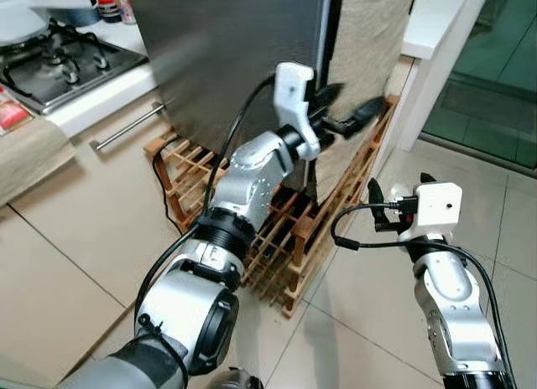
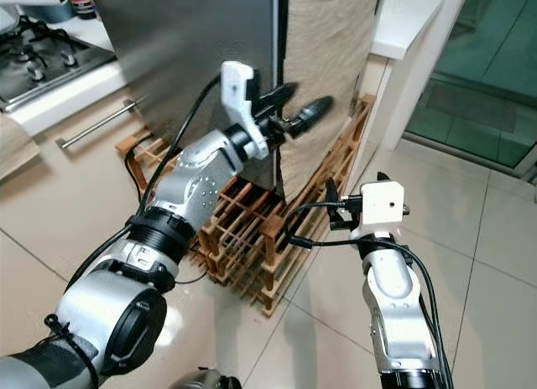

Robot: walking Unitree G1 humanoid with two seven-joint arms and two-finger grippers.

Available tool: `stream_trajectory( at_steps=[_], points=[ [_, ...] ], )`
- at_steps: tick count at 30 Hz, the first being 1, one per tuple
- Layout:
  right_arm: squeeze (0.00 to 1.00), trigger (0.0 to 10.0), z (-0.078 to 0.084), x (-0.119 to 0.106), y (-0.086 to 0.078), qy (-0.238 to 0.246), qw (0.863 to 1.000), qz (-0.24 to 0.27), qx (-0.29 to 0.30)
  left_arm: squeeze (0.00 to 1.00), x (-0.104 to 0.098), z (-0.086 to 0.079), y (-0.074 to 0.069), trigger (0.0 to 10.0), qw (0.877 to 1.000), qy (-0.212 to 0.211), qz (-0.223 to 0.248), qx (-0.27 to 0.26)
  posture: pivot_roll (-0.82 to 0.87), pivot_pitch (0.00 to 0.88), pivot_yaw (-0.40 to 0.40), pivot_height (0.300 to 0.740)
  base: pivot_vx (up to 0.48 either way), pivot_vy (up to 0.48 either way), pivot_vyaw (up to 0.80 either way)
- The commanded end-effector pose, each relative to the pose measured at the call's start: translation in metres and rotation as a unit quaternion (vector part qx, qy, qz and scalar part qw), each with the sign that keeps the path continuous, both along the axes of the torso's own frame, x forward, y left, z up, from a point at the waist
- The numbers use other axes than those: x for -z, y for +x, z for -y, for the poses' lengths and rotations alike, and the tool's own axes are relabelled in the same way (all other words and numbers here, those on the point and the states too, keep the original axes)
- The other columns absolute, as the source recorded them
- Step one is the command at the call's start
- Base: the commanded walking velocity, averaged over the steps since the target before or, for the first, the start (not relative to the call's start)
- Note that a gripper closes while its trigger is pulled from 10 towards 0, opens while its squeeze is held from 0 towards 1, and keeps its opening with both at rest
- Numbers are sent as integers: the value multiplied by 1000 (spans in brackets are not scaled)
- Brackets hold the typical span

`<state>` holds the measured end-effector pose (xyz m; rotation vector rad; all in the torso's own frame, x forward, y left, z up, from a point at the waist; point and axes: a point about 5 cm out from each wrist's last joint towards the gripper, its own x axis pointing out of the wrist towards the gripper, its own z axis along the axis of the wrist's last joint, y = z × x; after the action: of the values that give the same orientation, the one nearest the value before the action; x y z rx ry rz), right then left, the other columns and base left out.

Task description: Restocking fridge

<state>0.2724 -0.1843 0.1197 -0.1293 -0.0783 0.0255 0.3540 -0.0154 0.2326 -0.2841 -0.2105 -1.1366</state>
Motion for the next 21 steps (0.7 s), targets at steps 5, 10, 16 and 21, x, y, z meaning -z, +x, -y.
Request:
stream_trajectory(
  at_steps=[5,10,16,21],
  points=[
    [35,10000,0,1,-2,0,1000,3,1,0,-6,62,-41,10000,989,-72,-31,125,-162,0,89,740,0,0,0],
    [35,10000,-2,2,-3,1,1000,0,1,0,-1,29,-22,10000,996,-71,-40,27,-151,0,86,740,0,0,0],
    [35,10000,-3,6,-5,3,1000,-5,-1,0,20,-22,2,10000,990,-27,-58,-126,-142,0,84,740,0,0,0],
    [35,10000,-4,7,-3,4,1000,-7,-3,0,37,-44,18,10000,968,22,-82,-238,-128,0,78,740,0,0,0]
  ],
)
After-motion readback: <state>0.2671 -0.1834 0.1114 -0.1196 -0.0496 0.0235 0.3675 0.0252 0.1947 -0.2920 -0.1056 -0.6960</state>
